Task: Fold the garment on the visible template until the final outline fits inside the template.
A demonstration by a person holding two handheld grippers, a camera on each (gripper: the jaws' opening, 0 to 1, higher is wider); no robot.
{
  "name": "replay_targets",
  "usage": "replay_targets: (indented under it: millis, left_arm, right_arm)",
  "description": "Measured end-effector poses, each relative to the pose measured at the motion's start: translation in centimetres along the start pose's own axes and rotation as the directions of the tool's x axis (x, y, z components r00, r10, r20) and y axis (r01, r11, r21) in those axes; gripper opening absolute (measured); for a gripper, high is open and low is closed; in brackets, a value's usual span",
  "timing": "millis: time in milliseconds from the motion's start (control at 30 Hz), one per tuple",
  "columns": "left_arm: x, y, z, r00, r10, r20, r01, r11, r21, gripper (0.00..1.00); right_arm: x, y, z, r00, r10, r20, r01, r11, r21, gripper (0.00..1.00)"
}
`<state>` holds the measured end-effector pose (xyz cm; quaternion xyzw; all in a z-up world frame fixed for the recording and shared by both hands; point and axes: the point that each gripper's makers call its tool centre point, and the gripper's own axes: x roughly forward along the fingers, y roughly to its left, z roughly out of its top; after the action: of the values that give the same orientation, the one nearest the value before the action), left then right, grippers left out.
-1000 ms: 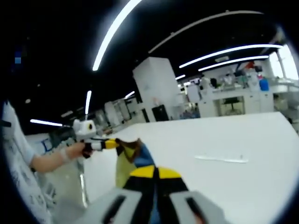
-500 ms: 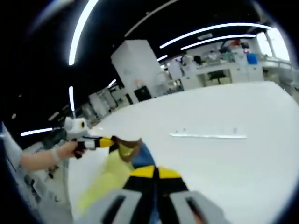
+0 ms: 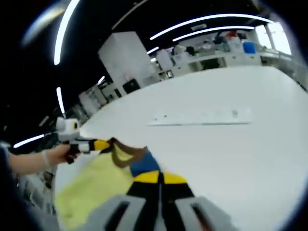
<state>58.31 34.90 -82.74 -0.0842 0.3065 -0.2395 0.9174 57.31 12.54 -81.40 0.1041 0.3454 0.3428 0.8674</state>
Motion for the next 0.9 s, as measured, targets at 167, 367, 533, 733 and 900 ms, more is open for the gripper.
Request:
replay_targets:
  millis: [167,367,533,733,900]
  left_arm:
    - [0.1,0.1,-0.8,1.0,0.009,-0.016,-0.01,1.0,-0.002,0.0]
    - [0.3,0.5,-1.2,1.0,0.011,-0.025,-0.01,1.0,0.005,0.0]
    - [0.2,0.7,-1.2,1.0,0.009,-0.023,-0.009,1.0,0.013,0.0]
    - [-0.5,0.8,-1.1,0.999,0.022,-0.027,-0.02,0.998,0.064,0.14]
    - [-2.2,-0.2,-0.7,1.0,-0.01,-0.006,0.01,0.995,0.095,0.26]
  right_arm:
    - [0.9,-0.4,-0.8,1.0,-0.011,-0.015,0.011,1.0,-0.001,0.0]
    - [1.1,-0.6,-1.0,1.0,-0.015,-0.025,0.015,1.0,0.01,0.0]
    - [1.4,-0.7,-1.2,0.999,-0.018,-0.035,0.019,1.0,0.006,0.0]
    - [0.6,0.0,-0.8,1.0,-0.004,-0.017,0.004,1.0,-0.024,0.01]
    - [-0.6,1.2,-0.7,1.0,0.03,0.009,-0.03,0.999,-0.027,0.22]
